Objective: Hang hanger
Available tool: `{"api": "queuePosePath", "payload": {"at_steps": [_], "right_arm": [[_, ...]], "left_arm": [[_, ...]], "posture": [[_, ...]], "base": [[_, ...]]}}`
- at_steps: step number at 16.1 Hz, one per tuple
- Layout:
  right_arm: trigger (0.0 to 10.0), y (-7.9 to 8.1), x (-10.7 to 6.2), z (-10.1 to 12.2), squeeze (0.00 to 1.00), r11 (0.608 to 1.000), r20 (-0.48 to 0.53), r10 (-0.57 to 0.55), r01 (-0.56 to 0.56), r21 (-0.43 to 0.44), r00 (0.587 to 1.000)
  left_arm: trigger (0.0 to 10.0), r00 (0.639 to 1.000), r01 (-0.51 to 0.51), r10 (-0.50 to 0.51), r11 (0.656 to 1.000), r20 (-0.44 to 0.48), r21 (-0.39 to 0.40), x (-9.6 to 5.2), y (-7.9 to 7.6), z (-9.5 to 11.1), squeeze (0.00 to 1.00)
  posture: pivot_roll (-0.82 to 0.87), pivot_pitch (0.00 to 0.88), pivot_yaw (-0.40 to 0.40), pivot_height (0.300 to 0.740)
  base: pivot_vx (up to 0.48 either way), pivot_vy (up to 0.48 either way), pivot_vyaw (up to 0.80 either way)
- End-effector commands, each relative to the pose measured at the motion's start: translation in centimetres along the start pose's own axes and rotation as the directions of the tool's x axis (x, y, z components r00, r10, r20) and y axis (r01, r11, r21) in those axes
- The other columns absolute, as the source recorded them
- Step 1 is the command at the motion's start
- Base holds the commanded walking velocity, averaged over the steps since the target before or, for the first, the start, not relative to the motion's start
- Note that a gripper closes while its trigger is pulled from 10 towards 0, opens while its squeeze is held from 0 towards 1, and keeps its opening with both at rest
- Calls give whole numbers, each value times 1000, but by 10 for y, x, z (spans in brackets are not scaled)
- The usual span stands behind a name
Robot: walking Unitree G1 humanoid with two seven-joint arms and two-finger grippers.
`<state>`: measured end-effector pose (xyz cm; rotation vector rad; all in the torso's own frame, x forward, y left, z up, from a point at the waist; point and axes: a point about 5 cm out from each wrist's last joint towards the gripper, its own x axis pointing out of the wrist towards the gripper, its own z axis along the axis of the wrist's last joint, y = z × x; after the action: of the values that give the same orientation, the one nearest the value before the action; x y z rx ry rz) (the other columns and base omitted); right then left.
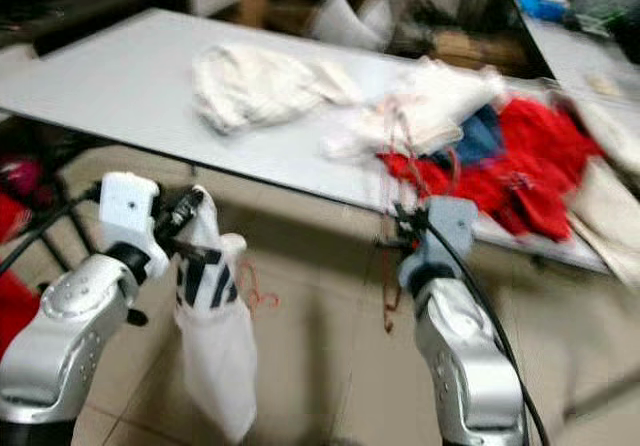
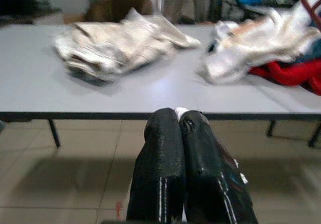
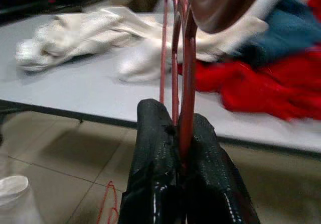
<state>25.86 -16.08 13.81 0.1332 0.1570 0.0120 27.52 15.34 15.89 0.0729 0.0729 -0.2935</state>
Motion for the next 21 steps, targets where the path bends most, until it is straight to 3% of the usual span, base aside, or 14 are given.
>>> {"api": "queuePosePath", "payload": {"at_steps": [1,4,7,11,21], "right_arm": [[10000,-3,-1,2,0,1000,5,-12,12,7,1000],[10000,-2,-1,1,0,1000,6,-10,10,3,1000],[10000,2,1,2,0,999,5,25,-25,-29,1000],[10000,9,5,7,0,980,36,67,-59,-191,997],[10000,13,3,10,0,974,44,164,-154,-165,986]], "left_arm": [[10000,999,-1,1,1000,45,14,3,0,12,0],[10000,996,8,-7,1000,90,-9,5,1,20,0],[10000,997,-9,8,1000,79,2,7,6,21,0],[10000,996,-2,2,1000,88,-5,8,9,24,0],[10000,996,14,-14,1000,93,-2,12,12,31,0]], "posture": [[-114,0,-35,740],[-113,0,-28,740],[-111,0,-26,740],[-113,0,-21,740],[-120,0,-14,740]], "base": [[0,0,-800],[0,0,-800],[0,0,-533],[298,0,0],[339,0,0]]}}
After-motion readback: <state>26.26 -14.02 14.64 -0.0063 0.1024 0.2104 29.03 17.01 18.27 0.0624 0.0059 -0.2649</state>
